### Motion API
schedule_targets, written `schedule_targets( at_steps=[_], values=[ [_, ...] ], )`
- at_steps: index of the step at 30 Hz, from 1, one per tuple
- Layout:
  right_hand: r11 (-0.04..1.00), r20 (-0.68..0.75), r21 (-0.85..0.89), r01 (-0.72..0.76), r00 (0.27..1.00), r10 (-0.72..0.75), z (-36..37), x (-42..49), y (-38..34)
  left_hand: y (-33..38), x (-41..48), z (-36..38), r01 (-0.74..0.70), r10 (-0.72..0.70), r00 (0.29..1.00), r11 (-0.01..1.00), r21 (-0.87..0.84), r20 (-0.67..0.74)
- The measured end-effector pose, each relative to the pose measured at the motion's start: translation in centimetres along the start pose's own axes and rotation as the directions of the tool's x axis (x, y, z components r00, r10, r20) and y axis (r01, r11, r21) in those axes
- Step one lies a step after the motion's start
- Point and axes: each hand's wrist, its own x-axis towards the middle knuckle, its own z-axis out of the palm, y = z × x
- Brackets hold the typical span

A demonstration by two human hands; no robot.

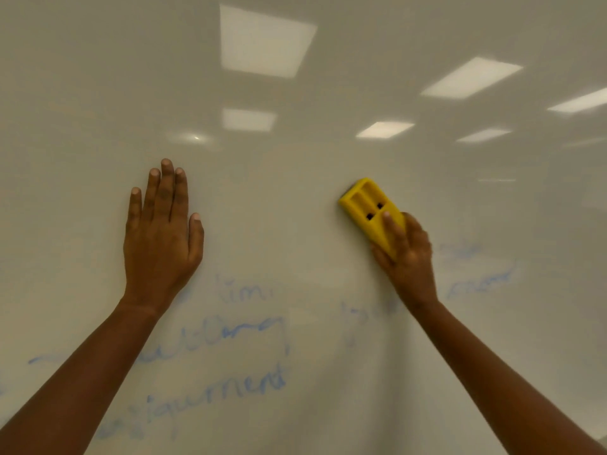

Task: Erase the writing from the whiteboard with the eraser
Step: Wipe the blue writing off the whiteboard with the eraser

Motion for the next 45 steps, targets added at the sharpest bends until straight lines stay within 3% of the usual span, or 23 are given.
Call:
schedule_targets(
  at_steps=[3, 7, 12, 13, 14, 18, 22, 24, 28, 34, 38, 40, 43, 45],
  values=[
    [0.960, -0.019, 0.044, -0.276, 0.961, 0.277, -1.2, 0.1, 3.8, 1.0, 0.3, 0.4, -0.006, 0.006, 1.000, 1.000, 0.002, 0.003],
    [0.805, -0.107, 0.100, -0.584, 0.798, 0.593, -2.2, -1.3, 6.5, 2.0, 0.6, 0.9, -0.004, 0.005, 1.000, 1.000, -0.007, 0.019],
    [0.585, -0.158, 0.121, -0.802, 0.566, 0.809, -1.4, -0.9, 4.8, 2.5, 0.7, 1.2, 0.025, -0.025, 0.999, 1.000, 0.013, 0.025],
    [0.567, -0.159, 0.132, -0.813, 0.547, 0.822, -1.1, -0.5, 4.0, 2.5, 0.7, 1.2, 0.028, -0.029, 0.999, 0.999, 0.015, 0.026],
    [0.589, -0.158, 0.136, -0.797, 0.569, 0.807, -0.8, -0.2, 2.9, 2.6, 0.7, 1.2, 0.031, -0.031, 0.999, 0.999, 0.013, 0.026],
    [0.778, -0.112, 0.181, -0.601, 0.774, 0.624, 0.3, 0.5, -0.3, 2.8, 0.7, 1.2, 0.040, -0.040, 0.999, 0.999, 0.001, 0.026],
    [0.803, -0.128, 0.168, -0.572, 0.795, 0.593, 0.2, 1.8, 0.3, 3.1, 1.0, 1.2, 0.027, -0.027, 1.000, 1.000, -0.011, 0.013],
    [0.776, -0.139, 0.161, -0.610, 0.764, 0.630, -0.2, 2.2, 1.5, 3.5, 1.4, 1.3, -0.003, 0.003, 1.000, 1.000, -0.013, 0.011],
    [0.621, -0.167, 0.153, -0.769, 0.600, 0.783, -1.4, 1.2, 4.9, 4.7, 1.8, 1.8, -0.032, 0.032, 0.999, 0.999, -0.039, 0.020],
    [0.293, -0.135, 0.173, -0.940, 0.272, 0.953, -2.7, -5.7, 7.7, 5.8, 1.7, 2.5, -0.006, 0.008, 1.000, 0.999, -0.049, 0.025],
    [0.173, -0.089, 0.189, -0.967, 0.159, 0.983, -3.0, -5.0, 7.6, 6.0, 1.8, 2.6, -0.002, 0.003, 1.000, 0.999, -0.043, 0.024],
    [0.218, -0.080, 0.183, -0.959, 0.207, 0.975, -2.8, -3.1, 7.0, 6.1, 1.8, 2.6, -0.003, 0.004, 1.000, 0.999, -0.043, 0.018],
    [0.430, -0.080, 0.178, -0.885, 0.423, 0.903, -2.1, 0.1, 5.7, 6.1, 1.7, 2.6, -0.003, 0.004, 1.000, 0.999, -0.040, 0.011],
    [0.526, -0.094, 0.178, -0.831, 0.518, 0.850, -1.8, 1.9, 5.6, 6.1, 1.6, 2.7, -0.007, 0.007, 1.000, 0.999, -0.038, 0.005]
  ],
)
